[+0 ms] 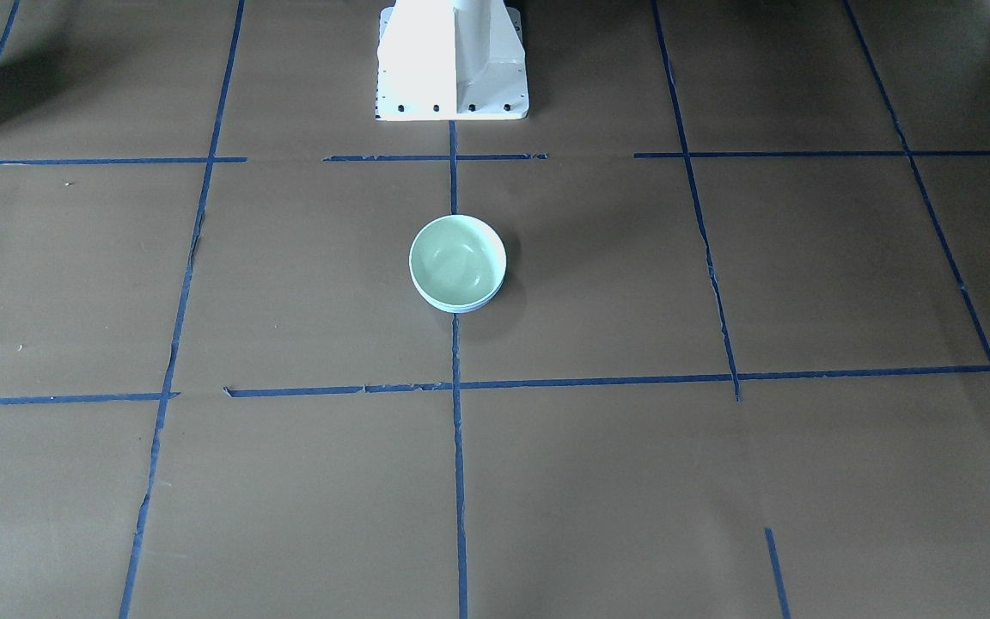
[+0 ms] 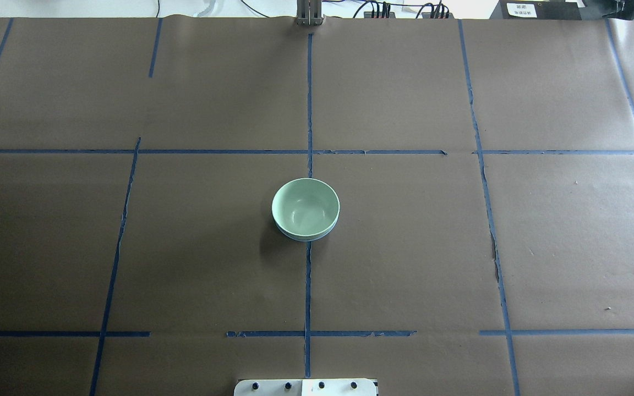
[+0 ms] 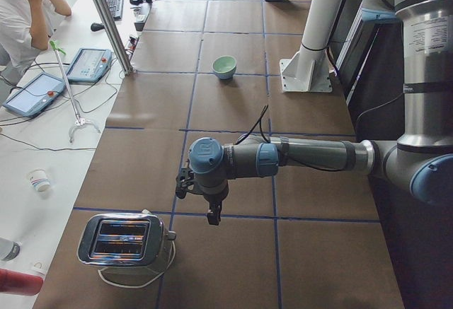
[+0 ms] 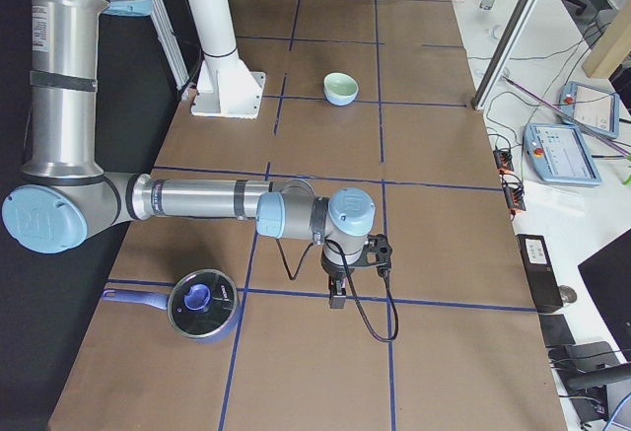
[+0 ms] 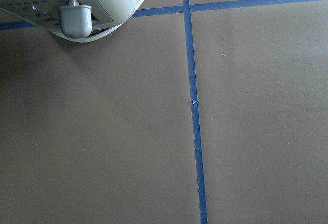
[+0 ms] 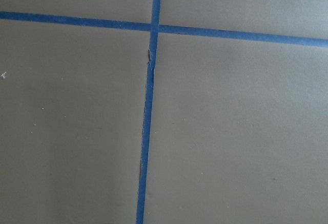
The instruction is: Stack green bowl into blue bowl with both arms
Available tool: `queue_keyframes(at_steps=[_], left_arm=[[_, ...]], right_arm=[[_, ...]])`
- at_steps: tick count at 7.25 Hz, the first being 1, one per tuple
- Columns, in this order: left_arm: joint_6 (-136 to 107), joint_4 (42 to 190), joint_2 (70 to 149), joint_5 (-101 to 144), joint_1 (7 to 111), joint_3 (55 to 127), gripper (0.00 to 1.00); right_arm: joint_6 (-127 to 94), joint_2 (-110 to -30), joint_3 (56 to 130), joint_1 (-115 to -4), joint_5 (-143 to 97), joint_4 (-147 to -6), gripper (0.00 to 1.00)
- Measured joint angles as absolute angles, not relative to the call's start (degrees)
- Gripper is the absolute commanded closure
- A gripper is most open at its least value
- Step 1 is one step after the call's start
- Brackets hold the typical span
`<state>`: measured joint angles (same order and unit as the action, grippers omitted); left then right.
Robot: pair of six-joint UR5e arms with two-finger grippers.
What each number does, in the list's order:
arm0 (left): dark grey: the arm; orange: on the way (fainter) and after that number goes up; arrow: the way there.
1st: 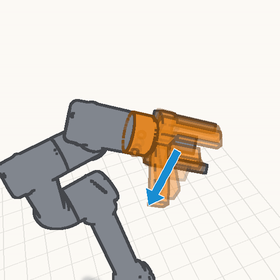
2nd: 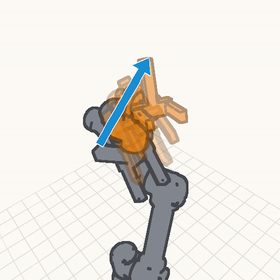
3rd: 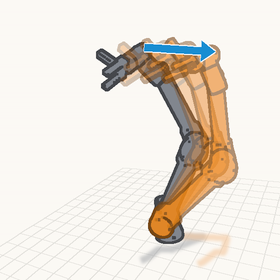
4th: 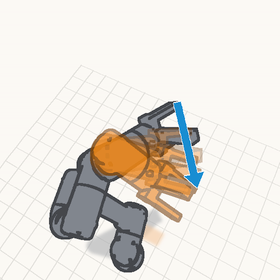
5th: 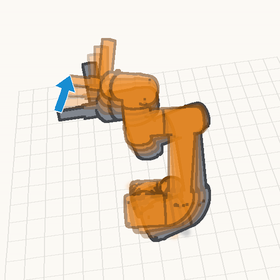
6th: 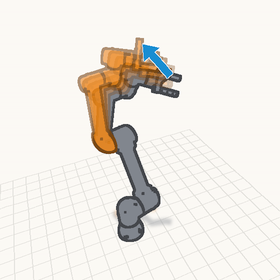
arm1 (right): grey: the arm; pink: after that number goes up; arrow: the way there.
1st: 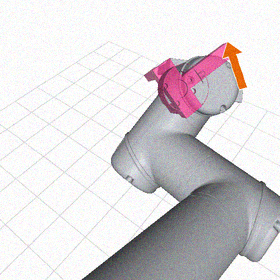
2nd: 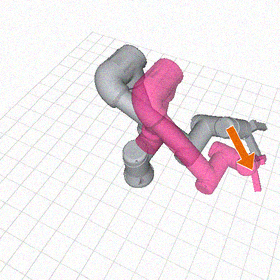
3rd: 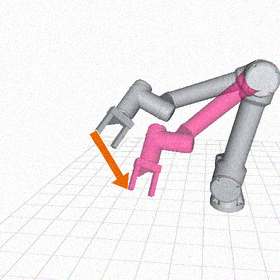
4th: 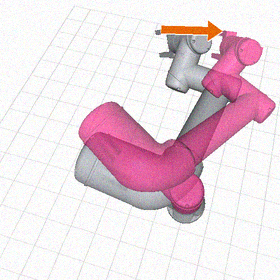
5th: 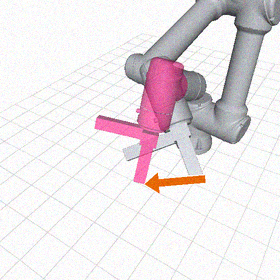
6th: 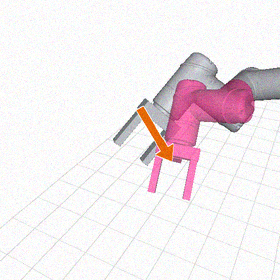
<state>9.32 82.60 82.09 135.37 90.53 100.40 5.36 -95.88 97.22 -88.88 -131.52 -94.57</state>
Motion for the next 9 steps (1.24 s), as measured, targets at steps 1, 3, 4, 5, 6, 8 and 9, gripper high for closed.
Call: queue_keyframes(at_steps=[1,3,4,5,6,8,9], left_arm=[[9.32,82.61,82.09,135.41,90.53,100.48,0.00],[9.32,82.56,82.03,135.43,90.53,100.54,0.00],[9.32,82.54,82.02,135.44,90.53,100.54,0.00],[9.32,82.53,82.01,135.44,90.53,100.55,0.00],[9.32,82.53,82.01,135.44,90.53,100.57,0.00],[9.32,82.53,82.00,135.44,90.53,100.62,0.00],[9.32,82.53,82.00,135.44,90.53,100.63,0.00]], right_arm=[[5.36,-95.84,97.22,-88.83,-131.65,-94.55,0.00],[5.36,-95.81,97.21,-88.67,-131.74,-94.49,0.00],[5.38,-95.80,97.21,-88.51,-131.74,-94.49,0.00],[5.42,-95.80,97.18,-88.33,-131.75,-94.48,0.00],[5.44,-95.80,97.17,-88.20,-131.75,-94.48,0.00],[5.45,-95.80,97.20,-88.06,-131.75,-94.48,0.00],[5.47,-95.80,97.20,-88.02,-131.75,-94.48,0.00]])
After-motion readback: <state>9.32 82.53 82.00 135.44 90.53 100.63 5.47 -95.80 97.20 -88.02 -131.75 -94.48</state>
